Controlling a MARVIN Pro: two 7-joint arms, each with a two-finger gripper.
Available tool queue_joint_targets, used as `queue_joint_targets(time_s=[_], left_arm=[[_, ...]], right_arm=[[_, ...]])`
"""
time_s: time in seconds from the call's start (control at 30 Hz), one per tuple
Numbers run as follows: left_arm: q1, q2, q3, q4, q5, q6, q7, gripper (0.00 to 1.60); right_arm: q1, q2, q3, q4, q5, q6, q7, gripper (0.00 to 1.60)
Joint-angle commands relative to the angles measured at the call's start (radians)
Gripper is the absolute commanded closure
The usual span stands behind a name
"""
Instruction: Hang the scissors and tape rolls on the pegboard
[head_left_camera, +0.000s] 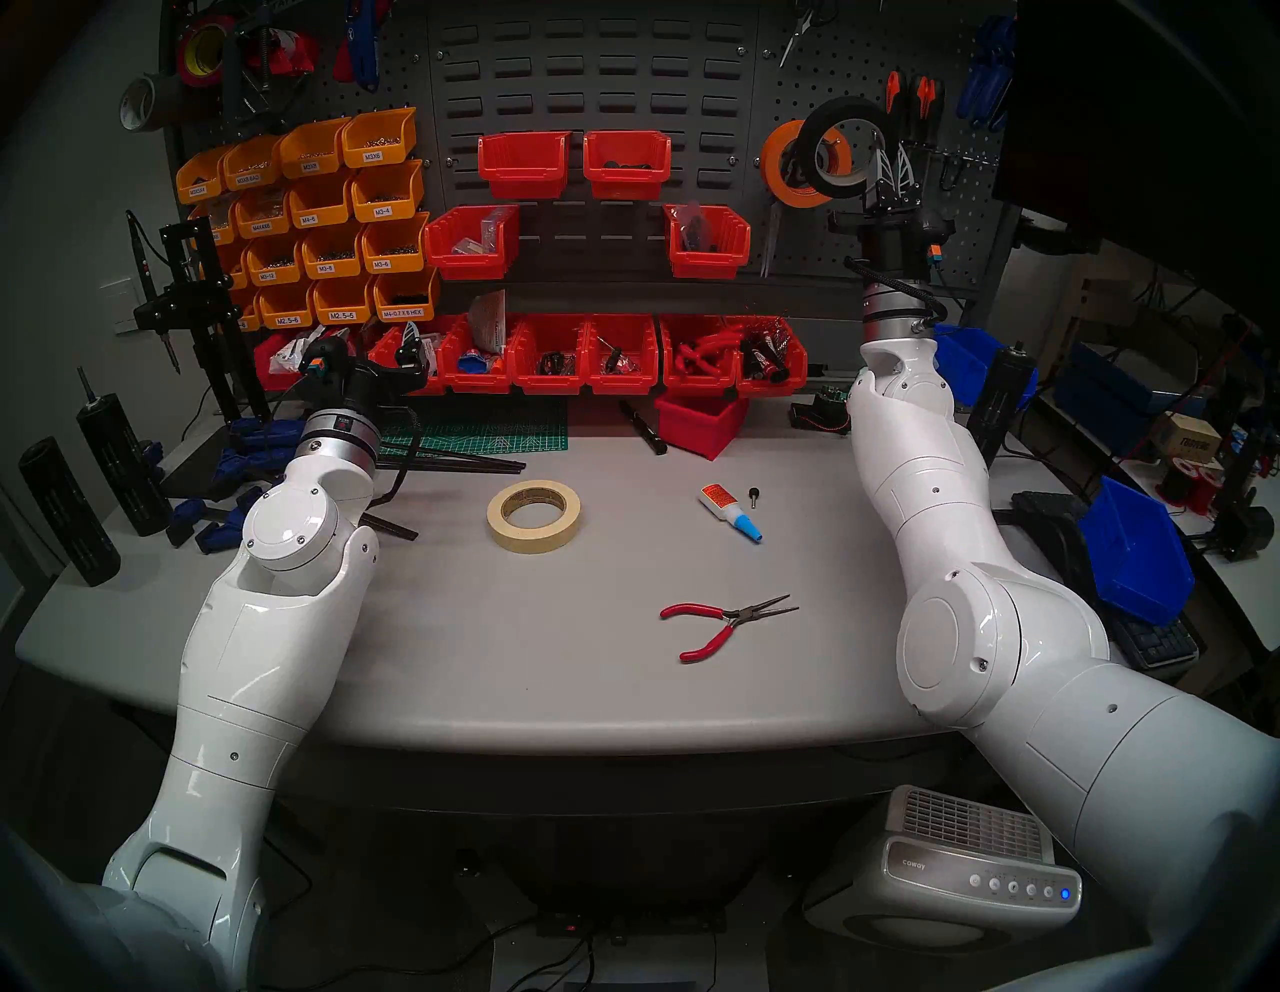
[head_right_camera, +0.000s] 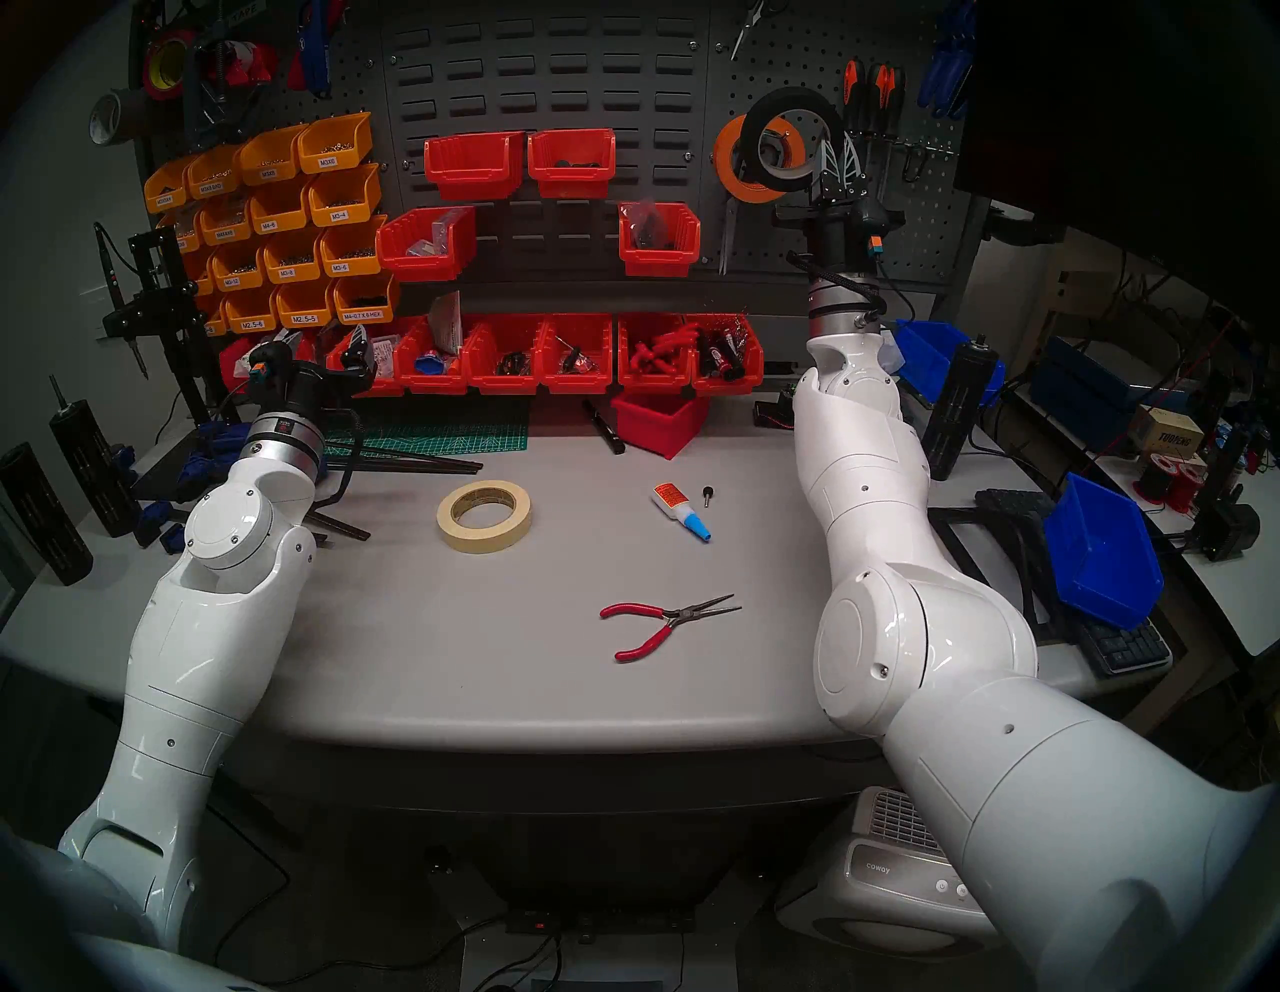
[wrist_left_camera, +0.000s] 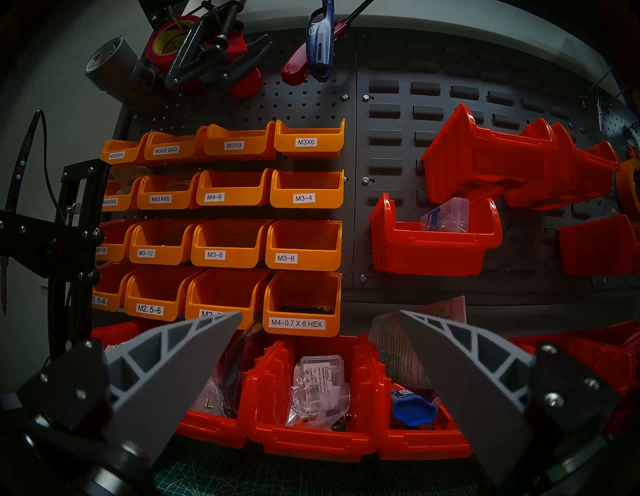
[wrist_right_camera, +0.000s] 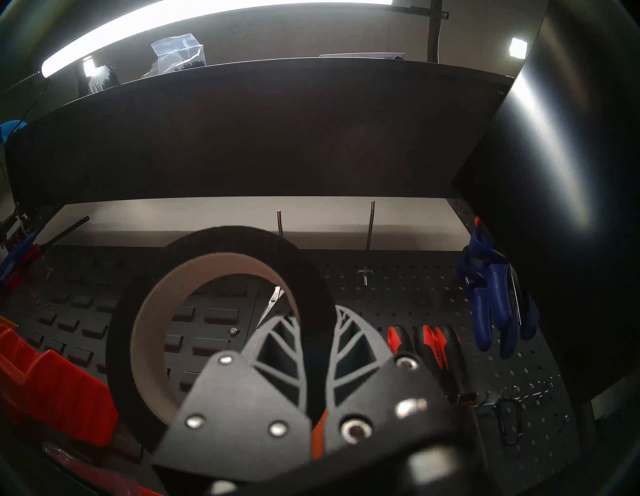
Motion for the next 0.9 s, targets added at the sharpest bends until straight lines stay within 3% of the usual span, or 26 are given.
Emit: queue_joint_targets(time_s=[0.0, 0.87], left_arm=[[-0.035, 0.002, -0.009, -0.030, 0.000, -0.015, -0.002, 0.00], [-0.035, 0.002, -0.009, -0.030, 0.000, -0.015, -0.002, 0.00]], right_arm=[[0.096, -0.005, -0.008, 0.003, -0.036, 0.014, -0.035, 1.60], [0.185, -0.014, -0.034, 0.110, -0.140, 0.079, -0.149, 1.60]])
